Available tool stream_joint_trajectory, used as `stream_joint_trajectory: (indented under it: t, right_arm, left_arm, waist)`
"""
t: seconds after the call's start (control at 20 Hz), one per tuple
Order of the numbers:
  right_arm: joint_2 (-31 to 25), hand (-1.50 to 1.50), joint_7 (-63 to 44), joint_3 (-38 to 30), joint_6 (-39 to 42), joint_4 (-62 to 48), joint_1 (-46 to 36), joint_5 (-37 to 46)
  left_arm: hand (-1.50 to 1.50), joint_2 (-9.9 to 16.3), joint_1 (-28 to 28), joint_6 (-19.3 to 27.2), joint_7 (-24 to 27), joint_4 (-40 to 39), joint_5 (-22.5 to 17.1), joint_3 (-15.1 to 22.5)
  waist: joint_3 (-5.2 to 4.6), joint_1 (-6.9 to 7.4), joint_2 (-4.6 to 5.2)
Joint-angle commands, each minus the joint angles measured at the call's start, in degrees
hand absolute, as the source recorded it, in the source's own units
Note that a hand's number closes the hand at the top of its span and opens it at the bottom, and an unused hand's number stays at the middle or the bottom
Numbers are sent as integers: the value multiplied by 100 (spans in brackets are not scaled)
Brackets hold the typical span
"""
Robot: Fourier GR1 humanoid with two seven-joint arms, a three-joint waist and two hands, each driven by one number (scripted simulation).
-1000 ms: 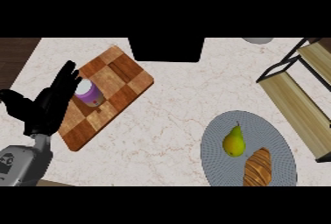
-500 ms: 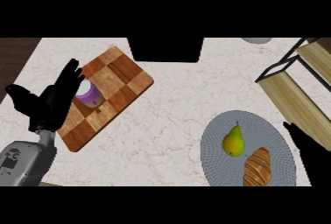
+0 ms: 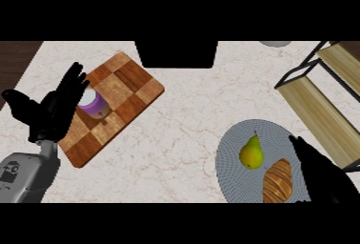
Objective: Pick the croissant from the placemat and place it in the tiered shelf
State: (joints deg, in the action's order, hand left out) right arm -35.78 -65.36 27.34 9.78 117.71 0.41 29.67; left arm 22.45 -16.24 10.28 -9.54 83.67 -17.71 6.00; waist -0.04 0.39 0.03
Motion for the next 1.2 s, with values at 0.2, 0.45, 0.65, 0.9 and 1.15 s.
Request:
stream_joint_trajectory:
  t: [0.2, 0.45, 0.65, 0.9, 1.15]
  right_arm:
    - [429, -150, -868, 26, 470, 14, 149, 295]
    - [870, -150, -517, 265, 238, -333, 358, 903]
    - [1269, -150, 33, 206, -99, -1346, 168, 1318]
    - [1191, -150, 153, -317, 396, -772, 455, 1078]
    - [1572, -150, 670, -557, 277, -1766, 182, 1266]
  left_arm:
    - [0, -45, 99, -16, -342, 318, 86, -85]
    - [0, -146, 56, -83, -94, 109, 237, -251]
    - [0, -204, 204, -164, -165, 189, 277, -266]
    - [0, -222, 236, -302, -219, 293, 413, -467]
    - [0, -312, 114, -642, -9, -61, 405, -677]
  waist:
    - [2, -37, -13]
    - [3, -55, -5]
    - [5, -33, 0]
    - [4, -57, -9]
    - [4, -48, -1]
